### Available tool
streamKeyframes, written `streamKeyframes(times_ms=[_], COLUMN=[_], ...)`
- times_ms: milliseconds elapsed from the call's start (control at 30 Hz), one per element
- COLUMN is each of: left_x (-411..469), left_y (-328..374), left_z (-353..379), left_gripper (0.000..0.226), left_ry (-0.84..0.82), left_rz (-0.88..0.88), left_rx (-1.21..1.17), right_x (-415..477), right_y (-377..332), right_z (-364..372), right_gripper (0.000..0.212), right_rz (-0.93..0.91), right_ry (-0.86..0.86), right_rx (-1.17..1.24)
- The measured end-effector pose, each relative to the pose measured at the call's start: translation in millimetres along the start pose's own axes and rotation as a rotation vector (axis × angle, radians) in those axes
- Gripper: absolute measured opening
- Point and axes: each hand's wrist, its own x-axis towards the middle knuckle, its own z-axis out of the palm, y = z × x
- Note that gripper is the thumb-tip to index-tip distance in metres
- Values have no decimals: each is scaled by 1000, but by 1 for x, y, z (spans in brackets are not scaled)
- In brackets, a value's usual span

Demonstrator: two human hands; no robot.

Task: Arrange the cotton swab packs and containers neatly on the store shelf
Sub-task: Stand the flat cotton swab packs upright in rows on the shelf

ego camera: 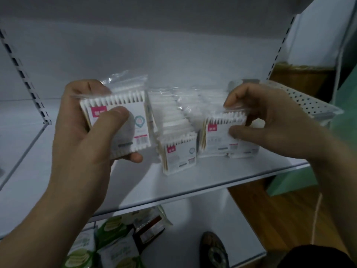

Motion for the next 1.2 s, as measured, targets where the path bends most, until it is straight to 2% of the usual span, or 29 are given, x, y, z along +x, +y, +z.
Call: streamKeyframes(times_ms=[100,200,267,500,633,800,967,1100,1200], left_x=[2,6,6,5,-1,-2,-1,3,7], left_y=[0,-1,-3,-12,-15,-19,-20,-14,-8], left_z=[8,16,17,19,25,33,33,32,30], left_gripper=[14,34,36,38,31,22,24,26,37], left_ry=[-7,-5,-27,-104,-131,-121,-130,-117,-104], left_rz=[-8,28,24,-2,-104,-111,-111,-104,-119], left_rx=[27,73,80,106,-33,-44,-67,-126,-238], right_x=[-1,1,3,10,14,13,9,7,10], right_y=[6,11,15,18,25,30,25,9,-18], right_z=[3,9,13,23,26,29,26,25,35], right_gripper=[34,35,34,44,43,44,55,51,46], right_rz=[2,0,-11,-22,-86,-110,-90,-158,-221], right_ry=[-16,-36,-37,-6,8,51,33,160,247], right_rx=[-227,-354,-443,-511,-447,-360,-328,-246,-137])
